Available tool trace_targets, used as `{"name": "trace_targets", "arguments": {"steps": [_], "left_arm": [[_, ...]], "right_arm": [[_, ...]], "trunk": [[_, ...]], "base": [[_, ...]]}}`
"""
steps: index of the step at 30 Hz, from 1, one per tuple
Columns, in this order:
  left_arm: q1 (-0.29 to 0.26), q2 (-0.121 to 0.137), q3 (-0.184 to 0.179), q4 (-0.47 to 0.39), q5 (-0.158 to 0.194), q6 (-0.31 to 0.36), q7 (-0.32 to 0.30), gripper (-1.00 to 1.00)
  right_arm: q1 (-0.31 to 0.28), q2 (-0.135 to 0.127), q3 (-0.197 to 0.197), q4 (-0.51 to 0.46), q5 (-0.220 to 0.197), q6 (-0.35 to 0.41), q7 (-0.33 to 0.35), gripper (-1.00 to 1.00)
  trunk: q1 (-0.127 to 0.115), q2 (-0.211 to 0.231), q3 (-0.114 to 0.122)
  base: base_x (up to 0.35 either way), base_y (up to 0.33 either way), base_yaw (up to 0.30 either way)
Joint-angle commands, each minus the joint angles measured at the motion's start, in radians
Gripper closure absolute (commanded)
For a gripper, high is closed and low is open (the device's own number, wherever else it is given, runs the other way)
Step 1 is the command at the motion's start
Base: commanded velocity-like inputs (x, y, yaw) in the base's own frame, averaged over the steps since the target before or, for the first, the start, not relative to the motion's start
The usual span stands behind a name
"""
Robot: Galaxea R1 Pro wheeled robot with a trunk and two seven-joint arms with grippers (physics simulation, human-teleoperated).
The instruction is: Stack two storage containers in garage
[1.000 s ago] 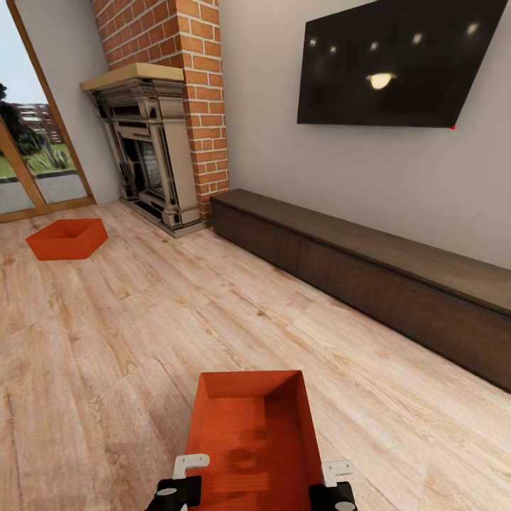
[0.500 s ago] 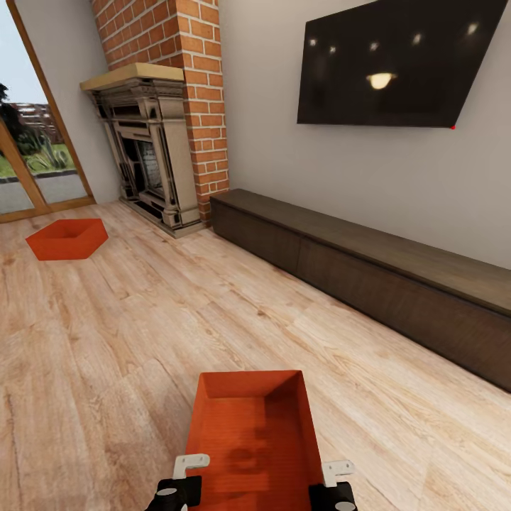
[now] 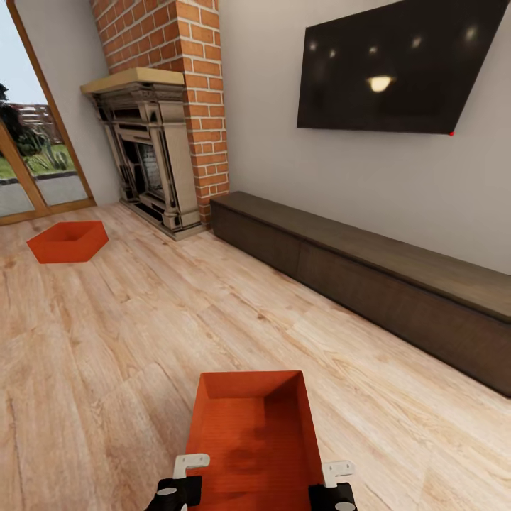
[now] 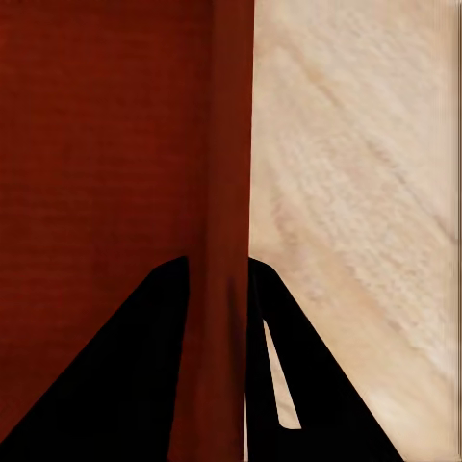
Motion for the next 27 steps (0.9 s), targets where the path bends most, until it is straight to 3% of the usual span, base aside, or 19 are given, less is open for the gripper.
{"name": "trace_targets", "arguments": {"steps": [1, 27], "left_arm": [[0.0, 0.0, 0.0, -0.002, 0.0, 0.006, 0.006, 1.0], [0.0, 0.001, 0.0, -0.002, 0.0, 0.006, 0.006, 1.0]], "right_arm": [[-0.001, -0.001, 0.003, 0.001, -0.007, -0.003, -0.003, 1.0], [-0.001, -0.001, 0.003, -0.001, -0.005, -0.002, -0.009, 1.0]], "trunk": [[-0.004, 0.007, 0.002], [-0.104, 0.189, 0.084]], "base": [[0.0, 0.0, 0.0], [0.0, 0.0, 0.0]]}}
